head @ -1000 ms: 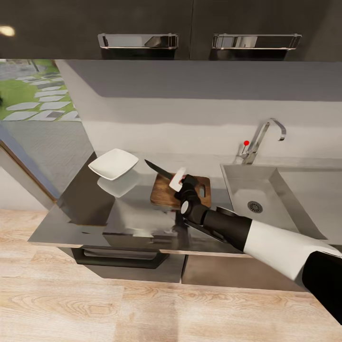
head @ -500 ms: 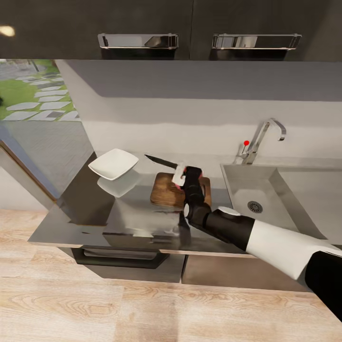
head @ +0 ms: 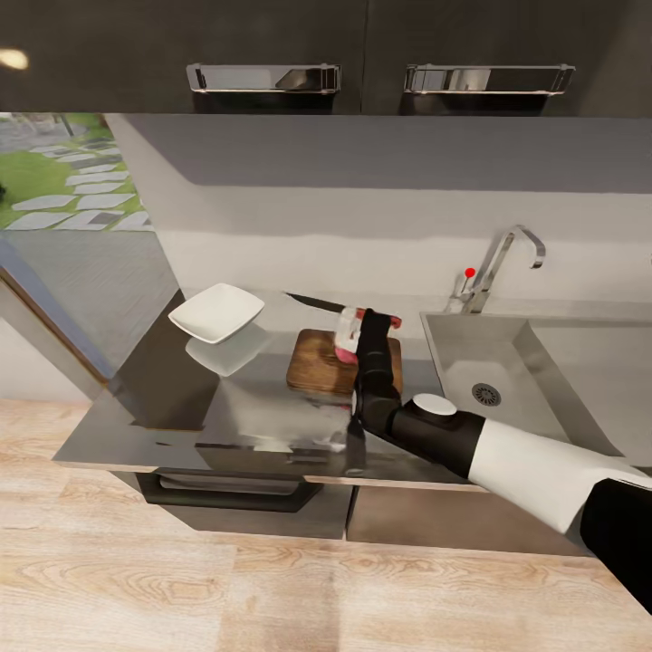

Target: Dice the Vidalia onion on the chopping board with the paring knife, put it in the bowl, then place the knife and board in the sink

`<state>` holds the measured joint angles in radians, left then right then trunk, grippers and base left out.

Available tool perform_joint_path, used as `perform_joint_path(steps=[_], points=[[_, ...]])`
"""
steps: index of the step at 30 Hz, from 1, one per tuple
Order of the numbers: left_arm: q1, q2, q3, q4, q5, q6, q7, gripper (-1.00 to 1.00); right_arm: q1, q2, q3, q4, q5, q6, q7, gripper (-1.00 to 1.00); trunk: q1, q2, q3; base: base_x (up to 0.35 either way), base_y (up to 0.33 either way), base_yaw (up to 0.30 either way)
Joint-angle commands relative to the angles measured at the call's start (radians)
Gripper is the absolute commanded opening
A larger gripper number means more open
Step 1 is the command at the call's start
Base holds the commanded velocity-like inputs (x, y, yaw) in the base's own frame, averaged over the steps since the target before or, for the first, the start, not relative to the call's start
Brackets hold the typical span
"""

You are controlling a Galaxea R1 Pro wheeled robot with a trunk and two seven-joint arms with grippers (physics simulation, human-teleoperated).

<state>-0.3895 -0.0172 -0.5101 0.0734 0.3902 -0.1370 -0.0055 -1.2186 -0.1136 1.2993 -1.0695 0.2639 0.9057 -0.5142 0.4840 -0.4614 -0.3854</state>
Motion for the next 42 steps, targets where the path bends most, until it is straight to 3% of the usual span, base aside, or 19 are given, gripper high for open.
perform_joint_path(steps=[1,5,14,30,42], points=[[-0.002,-0.002,-0.008,0.005,0.007,-0.007,-0.001,1.0,-0.002,0.0,0.008,0.001,-0.002,0.011,-0.005,-1.0,0.0,-0.002,-0.002,0.0,-0.042,0.0],[-0.002,-0.001,-0.008,0.006,0.007,-0.007,-0.001,1.0,-0.002,0.0,0.042,0.013,-0.005,0.016,0.014,-1.0,0.0,-0.002,-0.002,0.0,-0.061,0.0],[-0.002,-0.001,-0.008,0.006,0.007,-0.007,-0.001,1.0,-0.001,-0.003,0.053,0.04,-0.008,0.005,0.142,-1.0,0.0,-0.002,-0.002,0.0,-0.009,0.0],[-0.002,-0.002,-0.008,0.006,0.007,-0.006,-0.001,1.0,-0.002,-0.004,0.054,0.041,-0.009,-0.017,0.168,-1.0,0.0,-0.002,-0.002,0.0,-0.006,0.0],[-0.002,-0.001,-0.008,0.006,0.007,-0.006,-0.001,1.0,-0.001,-0.004,0.053,0.041,-0.009,-0.018,0.169,-1.0,0.0,-0.002,-0.002,0.0,-0.131,0.0]])
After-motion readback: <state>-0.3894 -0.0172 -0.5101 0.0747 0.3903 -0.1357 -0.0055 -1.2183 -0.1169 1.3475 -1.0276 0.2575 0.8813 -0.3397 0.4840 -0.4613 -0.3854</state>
